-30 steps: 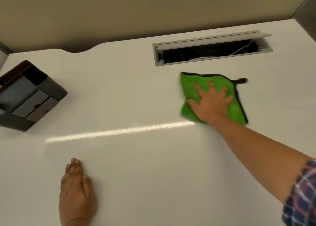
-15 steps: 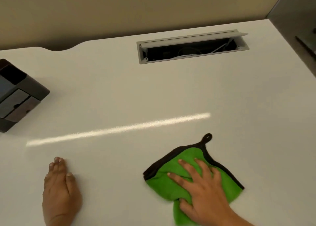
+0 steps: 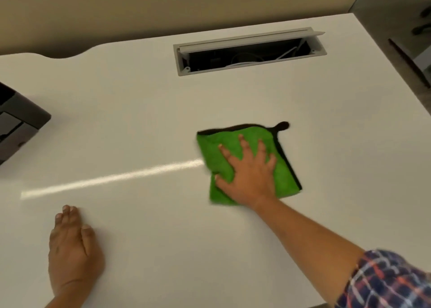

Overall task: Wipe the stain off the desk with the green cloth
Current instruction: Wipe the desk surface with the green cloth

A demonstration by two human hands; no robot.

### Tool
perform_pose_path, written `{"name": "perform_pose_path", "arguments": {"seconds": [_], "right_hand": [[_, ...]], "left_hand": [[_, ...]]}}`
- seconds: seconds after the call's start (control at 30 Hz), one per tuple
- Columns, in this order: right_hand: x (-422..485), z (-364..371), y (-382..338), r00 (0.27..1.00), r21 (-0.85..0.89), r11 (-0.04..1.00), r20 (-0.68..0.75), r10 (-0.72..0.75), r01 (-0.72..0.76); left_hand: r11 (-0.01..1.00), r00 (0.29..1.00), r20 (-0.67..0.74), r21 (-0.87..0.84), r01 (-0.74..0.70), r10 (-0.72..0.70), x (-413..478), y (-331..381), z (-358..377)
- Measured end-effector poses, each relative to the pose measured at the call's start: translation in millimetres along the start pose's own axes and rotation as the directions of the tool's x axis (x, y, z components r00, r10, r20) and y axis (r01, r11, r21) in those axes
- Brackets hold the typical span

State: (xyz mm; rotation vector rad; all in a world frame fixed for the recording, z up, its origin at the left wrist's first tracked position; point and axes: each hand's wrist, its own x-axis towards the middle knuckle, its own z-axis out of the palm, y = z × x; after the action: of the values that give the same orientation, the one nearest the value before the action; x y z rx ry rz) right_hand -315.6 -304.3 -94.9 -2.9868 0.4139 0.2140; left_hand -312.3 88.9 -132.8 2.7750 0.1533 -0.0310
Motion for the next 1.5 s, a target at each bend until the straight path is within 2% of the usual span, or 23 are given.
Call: {"name": "perform_pose_path", "arguments": {"seconds": [0.1, 0.17, 0.27, 0.33, 0.43, 0.53, 0.6, 0.67, 0.8, 0.87, 0.97, 1.07, 1.13, 1.23, 1.33, 1.4, 1.5], "right_hand": [[-65.6, 15.2, -15.4, 0.986, 0.031, 0.986, -0.01, -0.166, 0.166], [-111.3, 27.2, 0.8, 0.962, 0.035, 0.962, 0.032, -0.272, 0.271], [-154.7, 27.7, 49.3, 0.942, 0.035, 0.95, 0.121, -0.313, 0.311], [-157.4, 18.8, 85.5, 0.966, 0.005, 0.973, 0.12, -0.231, 0.232], [-124.3, 1.7, 123.0, 0.997, -0.084, 0.996, 0.07, 0.039, -0.033], [-57.9, -8.2, 114.6, 0.959, -0.076, 0.956, 0.01, 0.284, -0.283], [-13.4, -12.9, 87.8, 0.946, -0.063, 0.944, 0.002, 0.324, -0.324], [16.4, -13.1, 45.9, 0.969, -0.072, 0.966, 0.001, 0.248, -0.247], [2.1, -3.2, -44.3, 0.998, -0.117, 0.991, -0.002, -0.063, 0.062], [-37.4, 6.4, -67.9, 0.978, -0.095, 0.973, 0.015, -0.209, 0.21], [-99.9, 20.3, -61.0, 0.907, -0.053, 0.909, 0.109, -0.407, 0.414], [-125.8, 18.3, -29.1, 0.856, -0.082, 0.863, 0.199, -0.477, 0.499], [-113.8, 10.1, -15.9, 0.894, -0.128, 0.895, 0.208, -0.397, 0.427], [-69.5, 2.1, -25.5, 0.983, -0.168, 0.974, 0.129, -0.13, 0.15], [-14.3, 6.5, -66.4, 0.998, -0.156, 0.988, 0.06, 0.022, -0.013], [24.2, 10.5, -110.8, 0.999, -0.121, 0.992, 0.034, 0.027, -0.023], [55.2, 13.2, -189.7, 0.993, -0.076, 0.991, 0.036, -0.111, 0.113]], "left_hand": [[1.0, 1.0, 0.012, 0.012, -0.003, 0.003, -1.5, 5.9, -5.7], [1.0, 1.0, 0.023, 0.022, -0.016, 0.015, -2.6, 12.9, -8.0], [1.0, 0.999, 0.031, 0.016, -0.021, 0.02, -3.9, 17.8, -13.5], [1.0, 0.999, 0.034, 0.014, -0.027, 0.027, -4.1, 17.9, -15.5], [0.999, 0.999, 0.032, 0.02, -0.033, 0.032, -6.1, 18.7, -15.7], [0.999, 0.999, 0.026, 0.015, -0.046, 0.046, -8.2, 15.7, -15.5], [0.999, 0.998, 0.025, -0.007, -0.05, 0.05, -8.1, 14.2, -15.4], [0.998, 0.998, 0.026, -0.038, -0.049, 0.05, -8.4, 11.8, -16.8], [0.989, 0.995, 0.069, -0.131, -0.067, 0.077, -6.7, 9.6, -25.7], [0.989, 0.991, 0.066, -0.107, -0.104, 0.112, -3.6, 1.8, -36.1], [0.975, 0.977, 0.043, 0.062, -0.213, 0.211, 8.4, -25.7, -53.9], [0.974, 0.985, 0.052, 0.145, -0.173, 0.167, 26.2, -59.6, -66.0], [0.982, 0.994, 0.028, 0.153, -0.112, 0.109, 35.9, -79.0, -70.8], [0.989, 0.997, 0.026, 0.125, -0.075, 0.072, 41.7, -95.0, -71.3], [0.996, 0.999, 0.016, 0.072, -0.052, 0.051, 42.9, -98.0, -66.8], [0.998, 0.999, 0.012, 0.051, -0.044, 0.043, 45.0, -101.0, -65.1], [0.998, 0.999, 0.015, 0.035, -0.043, 0.043, 46.8, -104.2, -63.6]]}}
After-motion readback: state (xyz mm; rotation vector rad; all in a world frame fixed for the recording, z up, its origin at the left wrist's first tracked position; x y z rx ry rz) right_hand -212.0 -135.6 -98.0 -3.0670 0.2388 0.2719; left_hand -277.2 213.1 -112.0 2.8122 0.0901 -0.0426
